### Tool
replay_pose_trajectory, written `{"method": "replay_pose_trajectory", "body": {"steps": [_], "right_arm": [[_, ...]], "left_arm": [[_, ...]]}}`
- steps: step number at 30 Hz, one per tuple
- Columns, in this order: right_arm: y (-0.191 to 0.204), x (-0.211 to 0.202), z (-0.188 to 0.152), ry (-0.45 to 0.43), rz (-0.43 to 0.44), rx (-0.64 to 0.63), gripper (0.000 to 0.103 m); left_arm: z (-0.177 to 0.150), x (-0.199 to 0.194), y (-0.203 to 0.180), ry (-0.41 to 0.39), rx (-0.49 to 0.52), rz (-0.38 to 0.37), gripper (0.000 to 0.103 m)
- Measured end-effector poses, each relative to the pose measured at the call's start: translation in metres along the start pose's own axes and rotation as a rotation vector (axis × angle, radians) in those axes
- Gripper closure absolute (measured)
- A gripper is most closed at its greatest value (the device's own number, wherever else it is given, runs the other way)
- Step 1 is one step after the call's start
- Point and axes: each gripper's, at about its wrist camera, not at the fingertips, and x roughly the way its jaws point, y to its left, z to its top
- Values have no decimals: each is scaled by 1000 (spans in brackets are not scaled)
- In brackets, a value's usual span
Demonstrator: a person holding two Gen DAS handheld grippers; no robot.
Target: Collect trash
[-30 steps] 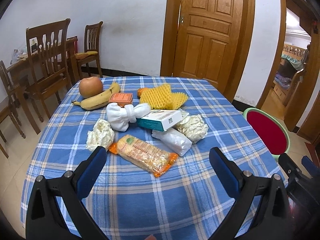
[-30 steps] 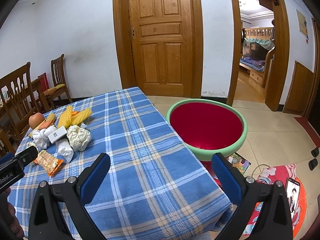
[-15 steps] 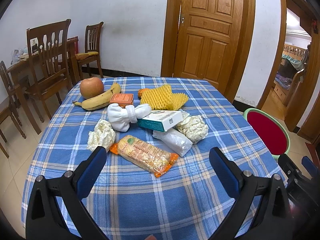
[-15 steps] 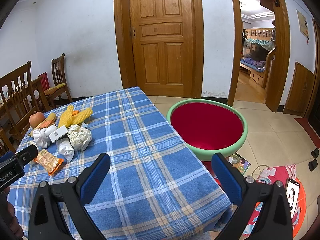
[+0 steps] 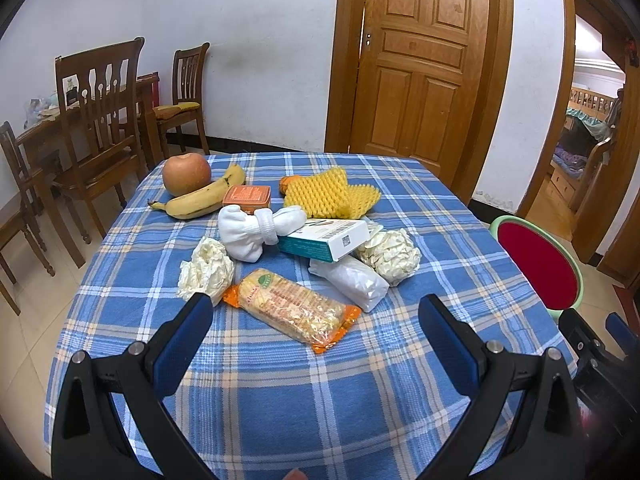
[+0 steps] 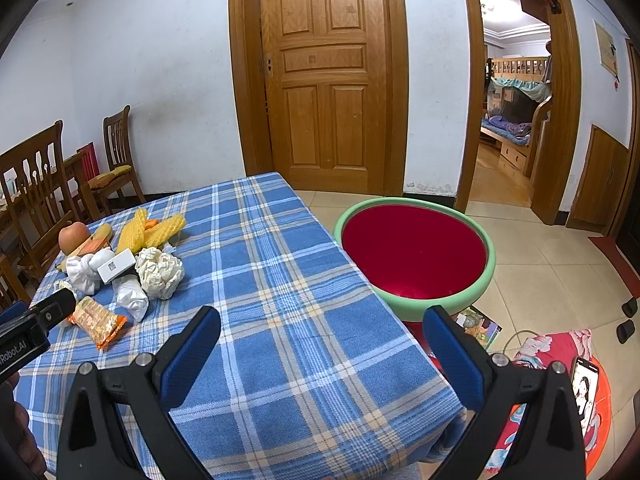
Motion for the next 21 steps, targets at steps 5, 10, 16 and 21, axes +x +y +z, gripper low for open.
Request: {"method": "replay_pose_trajectory", "body": {"steps": [5, 10, 16, 21], "right_arm": [[0, 0, 0, 1, 0, -1, 0], [3, 1, 0, 5, 6, -9, 0], [6, 4, 1, 8, 9, -16, 0], [9, 7, 4, 15, 19, -25, 0]], "left_arm": [[-1, 1, 2, 1, -1, 4, 2], [-1, 2, 4, 3, -1, 9, 2], [2, 6, 6, 6, -2, 14, 2], [6, 11, 11, 10, -6, 26, 2]]}}
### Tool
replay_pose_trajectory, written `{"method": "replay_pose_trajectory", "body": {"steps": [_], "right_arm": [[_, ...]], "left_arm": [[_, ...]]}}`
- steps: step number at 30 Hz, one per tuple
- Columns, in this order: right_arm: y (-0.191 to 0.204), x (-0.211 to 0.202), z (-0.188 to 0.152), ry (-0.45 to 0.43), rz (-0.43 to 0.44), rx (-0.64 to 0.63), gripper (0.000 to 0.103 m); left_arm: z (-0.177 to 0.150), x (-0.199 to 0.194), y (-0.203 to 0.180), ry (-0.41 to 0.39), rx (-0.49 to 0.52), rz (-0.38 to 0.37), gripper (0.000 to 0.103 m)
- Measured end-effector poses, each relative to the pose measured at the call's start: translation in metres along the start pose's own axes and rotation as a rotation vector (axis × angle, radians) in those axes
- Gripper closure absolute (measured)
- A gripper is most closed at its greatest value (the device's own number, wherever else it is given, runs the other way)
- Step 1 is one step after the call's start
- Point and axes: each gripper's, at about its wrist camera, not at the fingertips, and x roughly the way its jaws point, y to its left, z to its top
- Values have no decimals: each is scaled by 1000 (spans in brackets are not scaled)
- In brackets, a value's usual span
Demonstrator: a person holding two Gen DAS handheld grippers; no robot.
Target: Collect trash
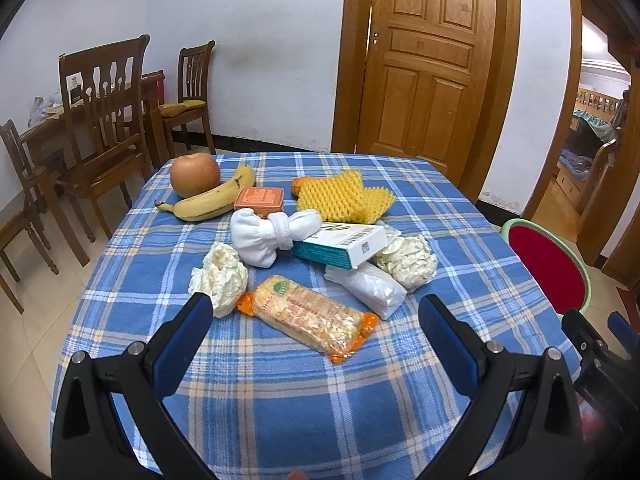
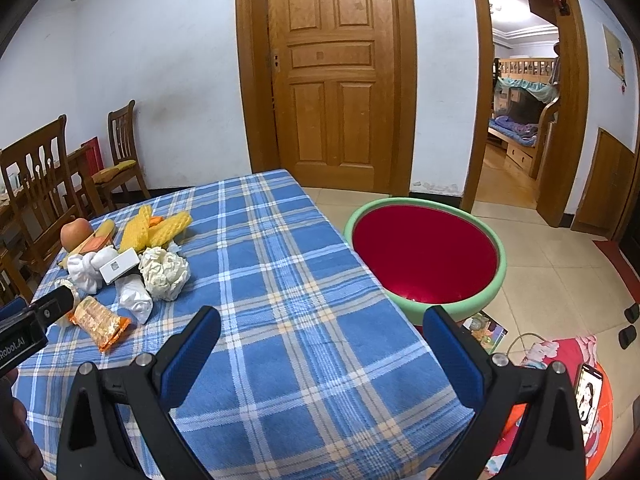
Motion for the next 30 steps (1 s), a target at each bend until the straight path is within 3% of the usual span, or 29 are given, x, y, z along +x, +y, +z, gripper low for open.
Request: {"method": "replay_pose_trajectory", "body": {"steps": [13, 24, 30], "right_arm": [[31, 24, 16, 43, 105, -52, 0], [58, 48, 28, 69, 185, -106, 0], [56, 55, 31, 80, 196, -99, 0]], "left_arm": [[7, 20, 33, 35, -56, 81, 2], [1, 59, 38, 161, -110, 76, 2], [4, 78, 31, 201, -143, 115, 2]]}}
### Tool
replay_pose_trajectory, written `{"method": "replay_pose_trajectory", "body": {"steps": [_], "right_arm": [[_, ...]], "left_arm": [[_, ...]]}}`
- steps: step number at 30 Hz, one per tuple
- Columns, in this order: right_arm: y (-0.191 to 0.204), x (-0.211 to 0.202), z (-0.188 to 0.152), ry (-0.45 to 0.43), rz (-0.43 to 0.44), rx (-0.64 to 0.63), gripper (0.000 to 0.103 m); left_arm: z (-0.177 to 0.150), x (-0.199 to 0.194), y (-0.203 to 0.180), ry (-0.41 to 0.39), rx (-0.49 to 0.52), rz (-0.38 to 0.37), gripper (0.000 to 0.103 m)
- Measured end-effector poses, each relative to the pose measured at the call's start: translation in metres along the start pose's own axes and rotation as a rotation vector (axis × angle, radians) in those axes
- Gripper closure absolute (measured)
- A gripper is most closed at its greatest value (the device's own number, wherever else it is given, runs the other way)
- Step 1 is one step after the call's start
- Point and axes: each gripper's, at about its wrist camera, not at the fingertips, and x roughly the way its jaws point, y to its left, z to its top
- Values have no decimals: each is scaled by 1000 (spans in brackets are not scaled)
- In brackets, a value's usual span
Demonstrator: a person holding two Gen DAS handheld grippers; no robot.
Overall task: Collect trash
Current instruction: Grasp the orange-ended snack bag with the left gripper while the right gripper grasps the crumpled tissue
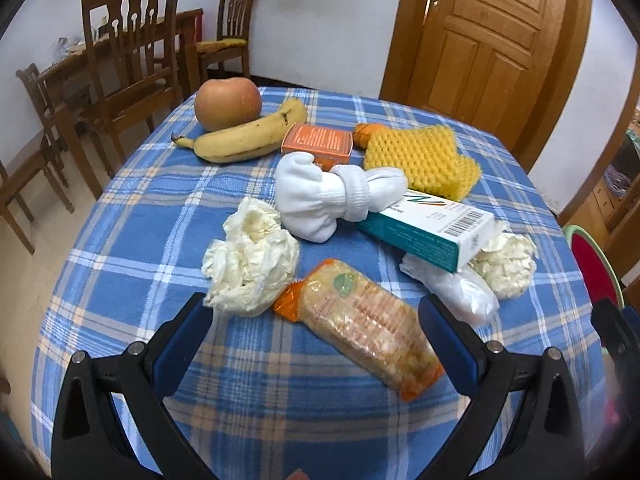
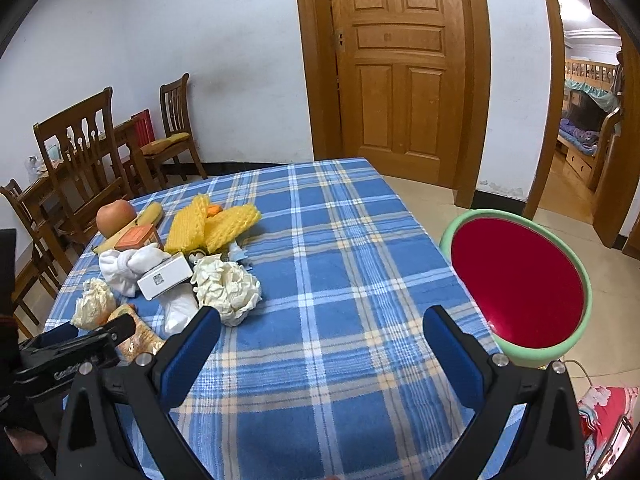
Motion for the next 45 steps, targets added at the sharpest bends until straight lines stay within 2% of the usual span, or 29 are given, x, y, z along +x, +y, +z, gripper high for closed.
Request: {"method": "replay_pose_trajectory", "body": {"steps": [5, 9, 15, 18, 19, 23, 26, 35, 41, 45], "right_arm": [[-4, 5, -1, 9, 6, 9, 0], [-10, 8, -1, 17, 10, 19, 0], [-11, 9, -2, 19, 16, 17, 0], [-8, 10, -3, 21, 26, 4, 0], [-7, 11, -3, 23, 30, -2, 0], [3, 16, -1, 39, 57, -13, 0], [9, 22, 1, 61, 81, -12, 0], [30, 35, 7, 100, 115, -27, 3], [42, 53, 9, 156, 135, -4, 12], [50, 63, 8, 179, 128, -4, 24]], "left_arm": [[2, 14, -11, 24, 1, 26, 2], [-1, 20, -21, 29, 47, 54, 4], [-8, 20, -16, 40, 48, 32, 14], [-11, 15, -12, 30, 62, 37, 26], [-11, 14, -11, 26, 65, 37, 32], [-9, 11, -3, 17, 58, -27, 56], [-8, 10, 2, 18, 60, -71, 64], [-6, -2, 17, -8, 27, -180, 65], [-5, -11, 22, -42, 24, -256, 65], [-5, -10, 26, -40, 28, -303, 65]]}}
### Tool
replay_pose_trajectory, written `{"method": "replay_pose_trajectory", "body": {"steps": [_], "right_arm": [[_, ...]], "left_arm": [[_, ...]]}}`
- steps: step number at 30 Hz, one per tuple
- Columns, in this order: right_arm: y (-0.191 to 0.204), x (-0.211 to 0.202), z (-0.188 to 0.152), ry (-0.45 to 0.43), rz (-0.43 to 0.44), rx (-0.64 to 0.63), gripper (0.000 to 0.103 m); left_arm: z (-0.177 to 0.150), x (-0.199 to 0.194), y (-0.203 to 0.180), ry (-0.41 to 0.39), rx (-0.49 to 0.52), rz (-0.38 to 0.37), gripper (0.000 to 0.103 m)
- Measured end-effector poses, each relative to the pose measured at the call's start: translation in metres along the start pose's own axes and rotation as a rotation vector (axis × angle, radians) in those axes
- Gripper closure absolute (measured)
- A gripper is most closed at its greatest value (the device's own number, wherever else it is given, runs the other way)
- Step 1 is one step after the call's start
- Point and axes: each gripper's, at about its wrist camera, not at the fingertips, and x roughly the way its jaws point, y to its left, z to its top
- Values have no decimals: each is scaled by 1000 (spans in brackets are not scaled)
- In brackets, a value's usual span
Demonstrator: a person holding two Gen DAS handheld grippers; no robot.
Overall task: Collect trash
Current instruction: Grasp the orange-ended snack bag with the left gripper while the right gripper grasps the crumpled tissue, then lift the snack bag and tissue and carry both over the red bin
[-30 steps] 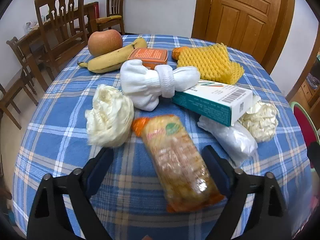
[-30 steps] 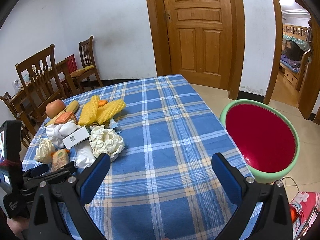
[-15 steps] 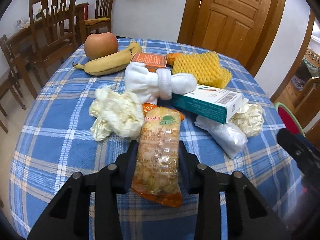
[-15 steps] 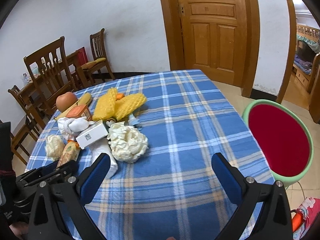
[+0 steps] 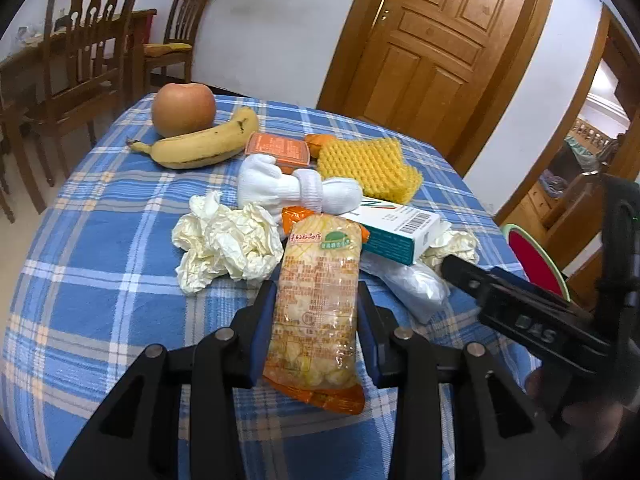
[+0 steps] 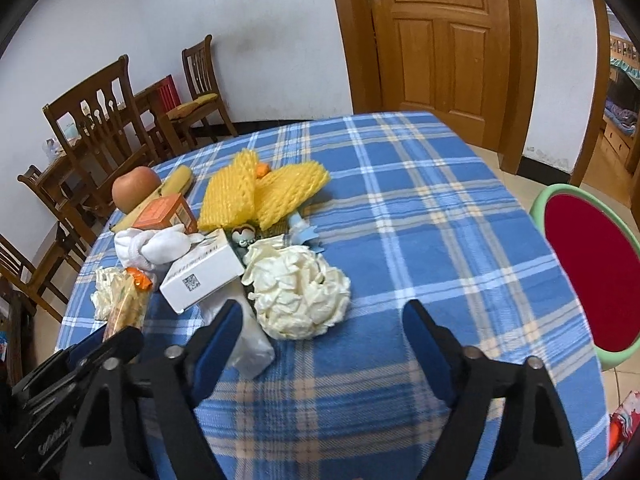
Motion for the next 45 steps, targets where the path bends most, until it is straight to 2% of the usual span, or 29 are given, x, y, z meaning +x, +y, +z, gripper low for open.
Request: {"method": "replay_pose_trajectory", "body": {"steps": [7, 10, 15, 19, 24, 26, 27, 30, 37, 45], "right_arm": [[-1, 14, -1, 42, -11, 26, 40], [2, 18, -4, 51, -25, 12, 41], [-4, 16, -6, 35, 9, 35, 38], [-11, 16, -6, 21, 80, 64, 25], [-12, 17, -2, 39, 103, 90, 24], [-14, 17, 0, 34, 129, 104, 38], [-14, 17, 0, 30, 131, 97, 48], [-12, 18, 0, 9, 137, 57, 62], [-17, -3, -4, -40, 173, 32, 65], [-37, -41, -8, -103, 196, 41, 65]], "left_arm": [[-1, 2, 0, 6, 11, -39, 65], [-1, 1, -1, 5, 10, -47, 65], [-1, 1, -1, 5, 10, -46, 65], [-1, -1, -2, 1, 9, -38, 65], [-1, -3, -4, 3, 2, -30, 65], [-1, -4, -7, 3, 5, -22, 65], [-1, -4, -8, 2, 7, -19, 65], [0, -5, -14, -1, 11, -8, 65], [2, -11, -26, -5, 3, 7, 65], [7, -16, -60, 2, 35, -24, 65]]}}
